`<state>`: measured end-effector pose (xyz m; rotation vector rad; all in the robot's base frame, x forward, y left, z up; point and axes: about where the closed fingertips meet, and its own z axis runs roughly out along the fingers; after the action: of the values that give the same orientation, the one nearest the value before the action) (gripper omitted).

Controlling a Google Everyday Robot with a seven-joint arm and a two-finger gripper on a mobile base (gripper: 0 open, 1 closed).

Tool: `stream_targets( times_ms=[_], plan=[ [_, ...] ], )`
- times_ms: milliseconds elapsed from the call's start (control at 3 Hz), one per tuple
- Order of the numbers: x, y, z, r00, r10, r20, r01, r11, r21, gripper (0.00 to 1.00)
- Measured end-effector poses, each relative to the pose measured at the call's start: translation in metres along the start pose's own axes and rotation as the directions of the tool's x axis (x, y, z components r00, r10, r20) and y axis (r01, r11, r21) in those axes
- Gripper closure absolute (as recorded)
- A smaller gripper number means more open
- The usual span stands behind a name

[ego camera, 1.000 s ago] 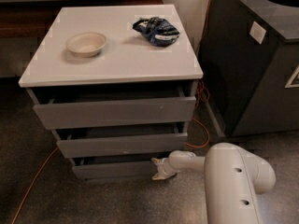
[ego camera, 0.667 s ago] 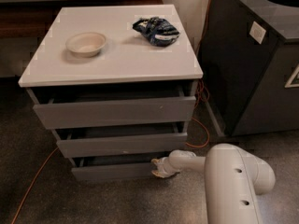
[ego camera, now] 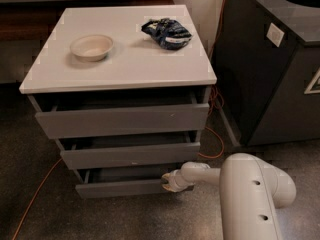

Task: Open bottom drawer

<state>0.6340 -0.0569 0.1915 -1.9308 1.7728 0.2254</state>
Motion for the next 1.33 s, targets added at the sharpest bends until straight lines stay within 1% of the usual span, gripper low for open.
stream_targets(
  times_ms=[667,1000,1333],
  plan=[
    [0.0,0.0,-0.001,1.0,0.0,0.0,0.0,1.0,0.0,1.0],
    [-0.011,0.031,0.002,0.999,0.018,0.041,-0.017,0.9992,-0.035,1.0],
    [-0.014,0.029,-0.004,0.999,0.018,0.042,-0.017,0.9992,-0.035,1.0]
  ],
)
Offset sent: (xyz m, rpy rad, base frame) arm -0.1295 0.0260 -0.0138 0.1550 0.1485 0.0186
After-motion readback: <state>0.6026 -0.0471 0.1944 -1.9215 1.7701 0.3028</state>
